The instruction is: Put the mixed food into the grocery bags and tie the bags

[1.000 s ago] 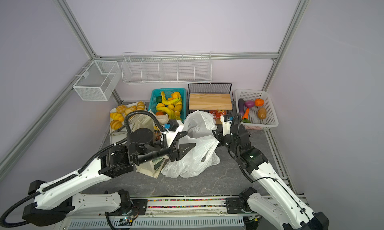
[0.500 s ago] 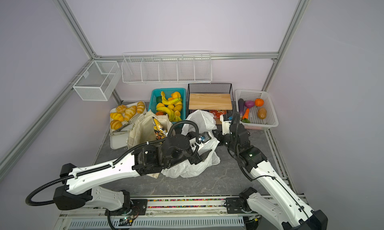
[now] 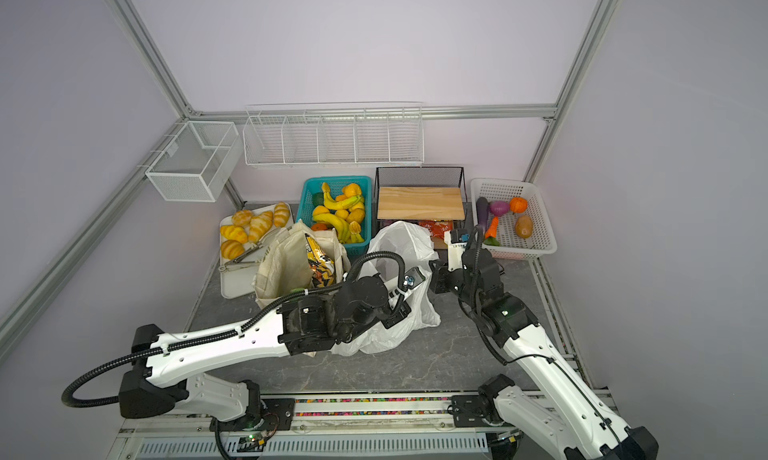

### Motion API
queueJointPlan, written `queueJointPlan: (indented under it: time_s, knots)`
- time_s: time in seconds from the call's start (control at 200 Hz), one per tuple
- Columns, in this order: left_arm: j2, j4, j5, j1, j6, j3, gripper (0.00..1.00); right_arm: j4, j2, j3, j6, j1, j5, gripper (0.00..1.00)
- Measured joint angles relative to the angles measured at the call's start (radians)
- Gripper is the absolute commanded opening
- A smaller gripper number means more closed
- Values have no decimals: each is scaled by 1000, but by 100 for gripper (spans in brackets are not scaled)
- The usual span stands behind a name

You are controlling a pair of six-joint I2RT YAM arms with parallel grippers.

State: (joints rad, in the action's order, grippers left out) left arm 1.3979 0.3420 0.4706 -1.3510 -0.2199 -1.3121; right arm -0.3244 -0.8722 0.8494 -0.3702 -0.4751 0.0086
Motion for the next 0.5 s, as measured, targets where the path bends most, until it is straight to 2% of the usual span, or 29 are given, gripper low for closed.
queueJointPlan:
  time_s: [0.15, 0.32, 0.5]
  knots:
    - [-134, -92, -28, 42, 20, 96, 0, -35, 123, 1, 23, 4, 63, 6]
    - [-274, -274, -152, 241, 117, 166, 0, -53, 266, 3, 42, 4, 109, 6]
    - [-276, -457, -278, 393, 217, 200, 0, -60, 344, 24, 46, 4, 111, 6]
